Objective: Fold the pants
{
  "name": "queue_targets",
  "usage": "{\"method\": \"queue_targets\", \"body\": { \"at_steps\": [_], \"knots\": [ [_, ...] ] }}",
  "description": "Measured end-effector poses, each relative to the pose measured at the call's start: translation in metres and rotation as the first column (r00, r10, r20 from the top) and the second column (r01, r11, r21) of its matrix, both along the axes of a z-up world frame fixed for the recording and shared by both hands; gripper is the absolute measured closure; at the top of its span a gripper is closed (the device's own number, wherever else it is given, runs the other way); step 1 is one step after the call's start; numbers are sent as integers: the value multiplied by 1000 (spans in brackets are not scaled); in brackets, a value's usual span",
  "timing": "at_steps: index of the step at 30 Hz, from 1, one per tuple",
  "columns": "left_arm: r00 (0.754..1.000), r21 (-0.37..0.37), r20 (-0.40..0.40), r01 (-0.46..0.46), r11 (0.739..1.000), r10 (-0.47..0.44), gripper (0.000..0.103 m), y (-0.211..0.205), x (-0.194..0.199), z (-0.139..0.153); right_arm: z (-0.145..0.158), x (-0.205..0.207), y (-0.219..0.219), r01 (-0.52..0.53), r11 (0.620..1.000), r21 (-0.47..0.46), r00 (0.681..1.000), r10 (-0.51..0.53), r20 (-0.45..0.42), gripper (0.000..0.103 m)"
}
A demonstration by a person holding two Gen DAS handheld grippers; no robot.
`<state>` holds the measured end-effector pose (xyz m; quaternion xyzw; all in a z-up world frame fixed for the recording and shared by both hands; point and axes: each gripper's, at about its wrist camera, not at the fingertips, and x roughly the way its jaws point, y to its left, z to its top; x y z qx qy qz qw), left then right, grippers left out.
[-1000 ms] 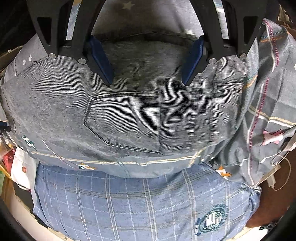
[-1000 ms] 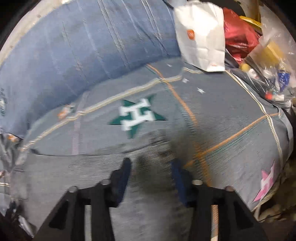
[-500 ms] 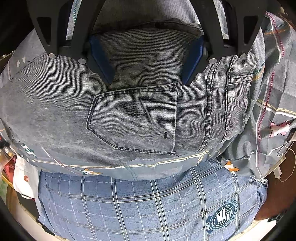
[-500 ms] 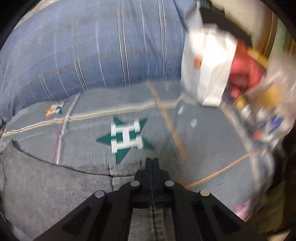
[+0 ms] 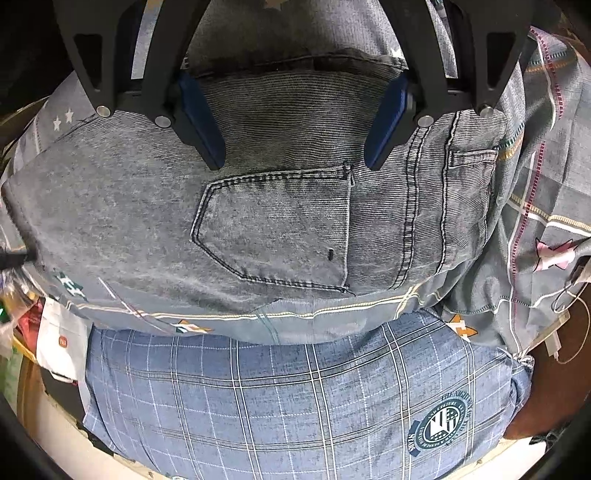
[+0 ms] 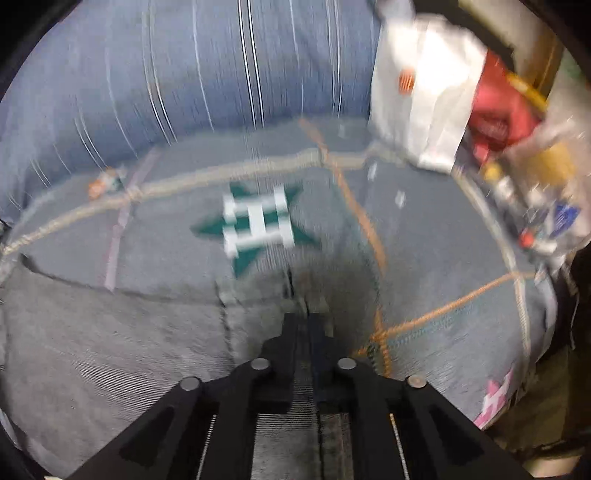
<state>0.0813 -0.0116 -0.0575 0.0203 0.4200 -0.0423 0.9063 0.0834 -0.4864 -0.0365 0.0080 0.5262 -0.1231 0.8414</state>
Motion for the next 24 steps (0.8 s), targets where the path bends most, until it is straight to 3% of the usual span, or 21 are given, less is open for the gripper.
{"method": "queue_targets", "body": {
  "at_steps": [2, 7, 8, 9, 10, 11, 16, 17, 18, 21, 24],
  "knots": [
    [1000, -6, 11, 1, 1000, -1, 25, -1, -1, 3, 3, -2, 0, -19, 999, 37, 999, 18, 38, 91],
    [998, 6, -8, 59, 998, -59, 25, -16, 3, -5, 2, 0, -7, -11, 995, 96, 1000, 11, 10, 87],
    [998, 8, -10, 69, 998, -69, 25, -19, 3, -6, 6, -2, -7, -11, 996, 89, 1000, 9, 22, 73],
    [997, 8, -9, 81, 997, -81, 25, -21, 2, -7, 8, -4, -8, -7, 997, 73, 1000, 5, 30, 45],
    [996, 10, -10, 86, 996, -86, 25, -23, 2, -8, 13, -7, -9, -3, 999, 51, 999, 0, 52, 32],
    [996, 12, -9, 89, 996, -89, 25, -23, 2, -9, 16, -11, -9, -6, 999, 36, 997, 3, 75, 29],
    [996, 5, -12, 85, 996, -85, 25, -25, 5, -13, 10, -6, -24, 14, 999, 45, 997, -18, 81, 30],
    [996, 8, -10, 87, 996, -87, 25, -25, 5, -13, 7, -4, -25, 9, 999, 48, 997, -13, 80, 36],
    [996, 13, -10, 91, 996, -91, 25, -26, 6, -14, 2, -2, -25, 3, 999, 53, 998, -7, 66, 55],
    [995, 26, -11, 97, 995, -96, 25, -30, 7, -15, -6, 4, -23, -25, 996, 89, 998, 21, 56, 83],
    [995, 38, -13, 101, 994, -101, 25, -32, 9, -18, 1, 3, -8, -61, 998, -5, 996, 61, 58, 89]
  ]
}}
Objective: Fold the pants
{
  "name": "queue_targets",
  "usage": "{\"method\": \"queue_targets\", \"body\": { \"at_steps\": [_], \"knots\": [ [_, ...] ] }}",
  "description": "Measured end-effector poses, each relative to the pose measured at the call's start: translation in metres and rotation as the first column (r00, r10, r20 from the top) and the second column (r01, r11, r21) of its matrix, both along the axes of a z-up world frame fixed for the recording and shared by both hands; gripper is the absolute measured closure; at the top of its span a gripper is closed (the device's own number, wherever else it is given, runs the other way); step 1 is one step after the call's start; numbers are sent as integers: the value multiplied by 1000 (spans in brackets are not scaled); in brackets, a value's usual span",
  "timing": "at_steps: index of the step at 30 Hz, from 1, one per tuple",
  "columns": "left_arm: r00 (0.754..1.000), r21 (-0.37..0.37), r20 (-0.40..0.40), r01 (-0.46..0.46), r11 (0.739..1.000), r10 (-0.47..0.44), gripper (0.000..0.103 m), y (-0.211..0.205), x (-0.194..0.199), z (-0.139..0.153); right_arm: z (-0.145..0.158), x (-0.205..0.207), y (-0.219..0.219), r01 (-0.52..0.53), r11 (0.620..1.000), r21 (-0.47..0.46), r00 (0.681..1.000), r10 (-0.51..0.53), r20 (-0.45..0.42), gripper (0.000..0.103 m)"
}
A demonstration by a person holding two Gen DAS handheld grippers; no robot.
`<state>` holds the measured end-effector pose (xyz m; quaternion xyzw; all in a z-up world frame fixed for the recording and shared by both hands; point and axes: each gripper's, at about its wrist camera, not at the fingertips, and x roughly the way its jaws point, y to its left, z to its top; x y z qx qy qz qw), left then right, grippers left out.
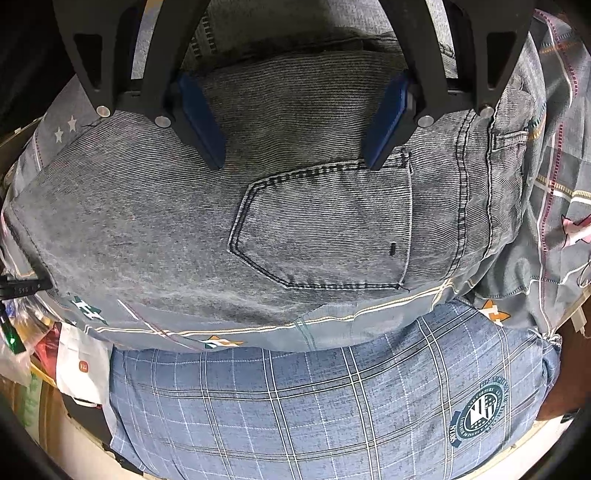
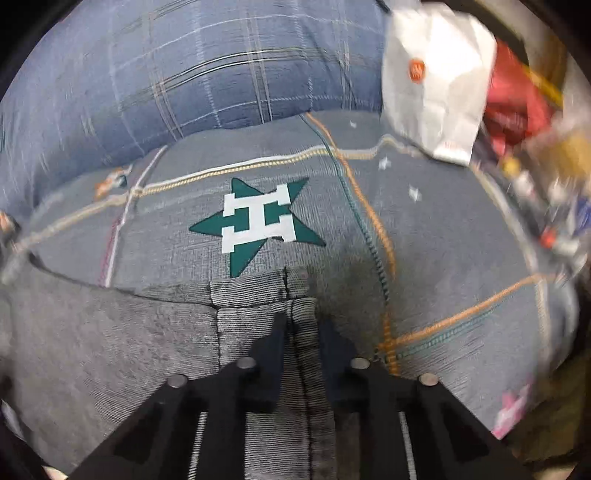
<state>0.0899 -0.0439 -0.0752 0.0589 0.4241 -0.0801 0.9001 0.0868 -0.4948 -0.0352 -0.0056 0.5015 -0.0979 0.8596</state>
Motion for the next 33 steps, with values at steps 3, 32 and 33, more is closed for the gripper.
{"method": "queue_targets", "body": {
  "at_steps": [3, 32, 33],
  "knots": [
    [1000, 10, 4, 5, 1000, -5, 25, -1, 0, -2, 21, -3, 7, -13, 999, -49, 998, 16, 65, 89],
    [996, -26, -79, 43, 999, -45, 16, -80, 29, 15, -9, -139, -20, 160, 684, 711, 954, -293, 67, 42],
    [997, -73, -58, 45, 996, -49, 16, -84, 29, 25, -21, -145, -25, 195, 650, 735, 945, -324, 36, 42]
  ]
}}
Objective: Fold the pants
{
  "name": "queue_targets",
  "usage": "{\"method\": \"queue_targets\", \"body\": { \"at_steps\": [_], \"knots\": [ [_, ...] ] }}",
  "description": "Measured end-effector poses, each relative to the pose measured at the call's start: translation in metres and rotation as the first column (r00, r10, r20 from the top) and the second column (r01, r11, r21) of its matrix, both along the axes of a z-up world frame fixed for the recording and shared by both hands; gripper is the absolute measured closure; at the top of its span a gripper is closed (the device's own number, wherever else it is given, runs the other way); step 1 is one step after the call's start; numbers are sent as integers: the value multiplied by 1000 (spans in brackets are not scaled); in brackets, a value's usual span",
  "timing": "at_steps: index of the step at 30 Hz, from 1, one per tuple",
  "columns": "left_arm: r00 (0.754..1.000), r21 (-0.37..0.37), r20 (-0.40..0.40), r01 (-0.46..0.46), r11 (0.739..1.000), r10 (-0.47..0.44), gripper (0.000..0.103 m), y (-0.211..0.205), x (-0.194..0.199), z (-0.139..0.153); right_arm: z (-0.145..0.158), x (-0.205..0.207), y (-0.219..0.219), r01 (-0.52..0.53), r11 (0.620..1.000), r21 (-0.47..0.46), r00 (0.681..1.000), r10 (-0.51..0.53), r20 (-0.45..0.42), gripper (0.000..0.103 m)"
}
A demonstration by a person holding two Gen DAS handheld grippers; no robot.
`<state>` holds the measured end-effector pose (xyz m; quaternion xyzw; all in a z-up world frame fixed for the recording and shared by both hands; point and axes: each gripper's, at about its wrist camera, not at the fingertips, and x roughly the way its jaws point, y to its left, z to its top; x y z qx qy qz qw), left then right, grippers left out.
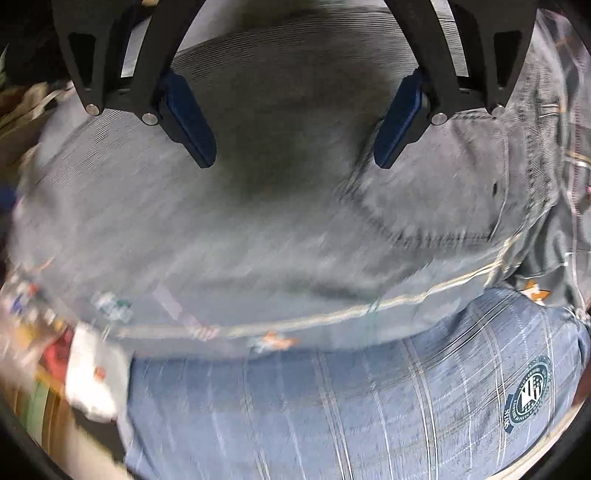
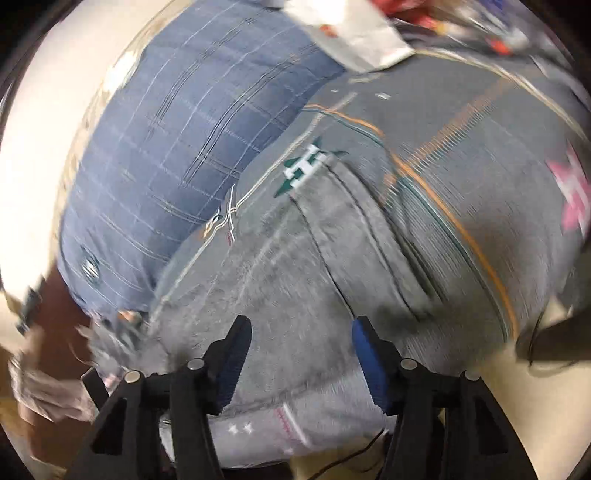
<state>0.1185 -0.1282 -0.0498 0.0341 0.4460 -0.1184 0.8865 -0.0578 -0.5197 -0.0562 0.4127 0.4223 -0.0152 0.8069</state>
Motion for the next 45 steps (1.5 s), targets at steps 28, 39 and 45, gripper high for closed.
{"method": "queue_targets", "body": {
  "at_steps": [28, 39, 45],
  "knots": [
    [994, 121, -91, 69, 990, -58, 15, -104, 46, -38, -30, 43, -30, 120, 987, -106, 984, -132, -115, 71],
    [992, -28, -118, 50, 998, -53, 21, -68, 52, -26, 92, 73, 82, -46, 865, -500, 996, 77, 41, 78],
    [986, -209, 6, -164, 964, 169, 21, 69, 21, 30, 135, 90, 257, -265, 715, -647, 890, 440, 122, 78]
  ]
}}
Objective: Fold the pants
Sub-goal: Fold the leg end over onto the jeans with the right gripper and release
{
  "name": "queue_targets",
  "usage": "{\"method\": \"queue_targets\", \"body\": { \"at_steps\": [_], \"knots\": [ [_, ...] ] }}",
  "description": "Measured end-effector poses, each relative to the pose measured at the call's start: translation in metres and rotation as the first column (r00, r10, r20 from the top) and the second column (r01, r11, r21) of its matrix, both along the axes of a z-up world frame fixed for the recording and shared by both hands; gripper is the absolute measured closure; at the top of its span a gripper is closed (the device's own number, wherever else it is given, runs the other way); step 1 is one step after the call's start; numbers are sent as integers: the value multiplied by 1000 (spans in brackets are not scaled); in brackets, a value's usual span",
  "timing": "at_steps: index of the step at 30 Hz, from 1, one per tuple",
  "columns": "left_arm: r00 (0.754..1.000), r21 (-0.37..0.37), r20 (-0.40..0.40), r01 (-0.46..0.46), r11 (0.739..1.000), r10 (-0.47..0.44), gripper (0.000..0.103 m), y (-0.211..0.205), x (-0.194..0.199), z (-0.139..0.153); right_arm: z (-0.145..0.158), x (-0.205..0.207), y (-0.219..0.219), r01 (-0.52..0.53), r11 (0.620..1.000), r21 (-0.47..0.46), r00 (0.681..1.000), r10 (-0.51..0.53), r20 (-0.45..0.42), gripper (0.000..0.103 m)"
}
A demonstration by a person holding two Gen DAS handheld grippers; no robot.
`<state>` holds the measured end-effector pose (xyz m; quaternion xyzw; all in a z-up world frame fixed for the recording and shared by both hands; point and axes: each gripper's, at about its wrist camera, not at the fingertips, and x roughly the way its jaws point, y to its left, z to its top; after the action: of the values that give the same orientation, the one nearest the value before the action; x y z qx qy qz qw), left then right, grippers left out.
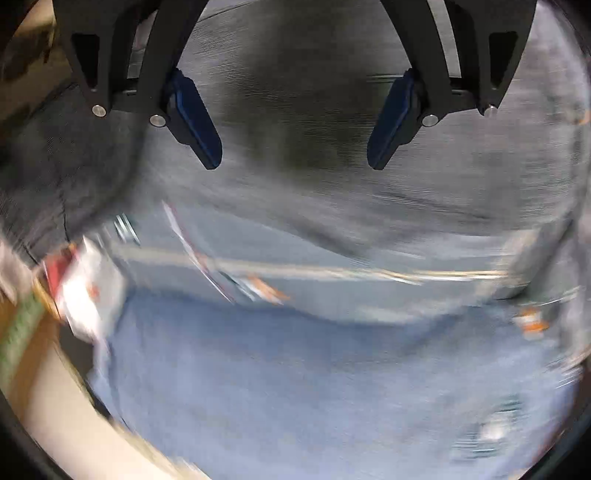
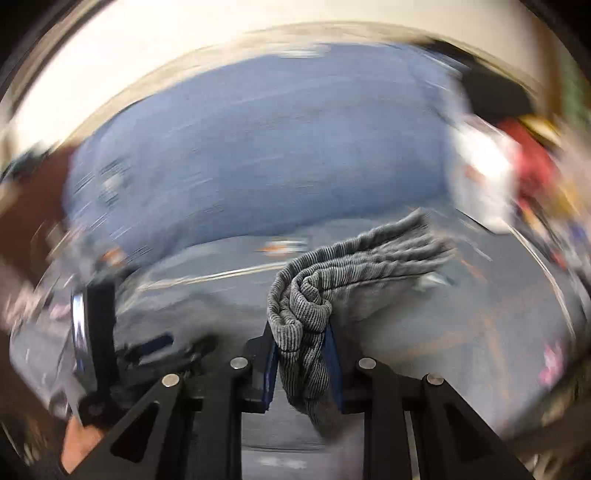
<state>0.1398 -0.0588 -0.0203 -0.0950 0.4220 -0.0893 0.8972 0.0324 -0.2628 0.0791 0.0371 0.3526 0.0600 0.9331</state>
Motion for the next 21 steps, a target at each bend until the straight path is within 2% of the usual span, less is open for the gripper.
{"method": "queue_targets", "body": {
  "at_steps": [2, 4, 5, 6, 7, 9, 10, 12, 14, 16, 17, 18, 19, 20, 21],
  "knots": [
    [995, -13, 29, -100, 995, 100, 21, 54, -15, 11, -21, 5, 54, -117, 993, 14, 993, 118, -32, 78],
    [980, -9, 43, -192, 981, 193, 21, 101, -30, 18, -62, 16, 95, -186, 979, 82, 975, 194, -105, 74],
    [973, 0, 44, -227, 974, 227, 21, 118, -37, 19, -91, 26, 112, -214, 970, 117, 956, 233, -180, 72],
    [965, 11, 41, -260, 965, 260, 21, 133, -42, 20, -114, 34, 122, -235, 960, 151, 932, 267, -244, 63],
    [957, 18, 32, -289, 957, 288, 21, 146, -48, 20, -141, 40, 128, -239, 949, 208, 901, 297, -317, 61],
    [955, 19, 15, -296, 955, 296, 21, 155, -48, 17, -143, 35, 117, -219, 938, 267, 920, 290, -264, 57],
    [958, 20, 8, -286, 958, 286, 21, 153, -48, 16, -136, 35, 106, -203, 929, 310, 919, 290, -268, 53],
    [966, 12, 9, -259, 966, 259, 21, 141, -48, 18, -120, 30, 76, -153, 908, 391, 940, 256, -225, 46],
    [981, -20, 17, -193, 981, 193, 21, 117, -48, 19, -103, 27, 40, -94, 891, 445, 966, 190, -176, 44],
    [993, -10, 40, -108, 994, 108, 21, 85, -47, 21, -101, 24, 4, -23, 859, 511, 982, 116, -151, 37],
    [997, 3, 42, -71, 997, 71, 21, 70, -47, 19, -115, 29, -13, 34, 846, 533, 976, 88, -201, 31],
    [999, 15, 30, -41, 999, 41, 21, 57, -43, 13, -134, 37, -22, 83, 842, 533, 960, 76, -269, 31],
    [1000, 46, -5, -14, 999, 14, 21, 43, -40, 1, -160, 43, -32, 154, 840, 519, 923, 65, -379, 31],
    [998, 110, -70, 15, 994, -8, 21, 29, -34, -19, -170, 45, -40, 171, 819, 548, 916, 73, -395, 40],
    [991, 162, -134, 41, 986, -19, 21, 21, -27, -39, -165, 46, -46, 162, 802, 576, 923, 83, -375, 41]
  ]
}}
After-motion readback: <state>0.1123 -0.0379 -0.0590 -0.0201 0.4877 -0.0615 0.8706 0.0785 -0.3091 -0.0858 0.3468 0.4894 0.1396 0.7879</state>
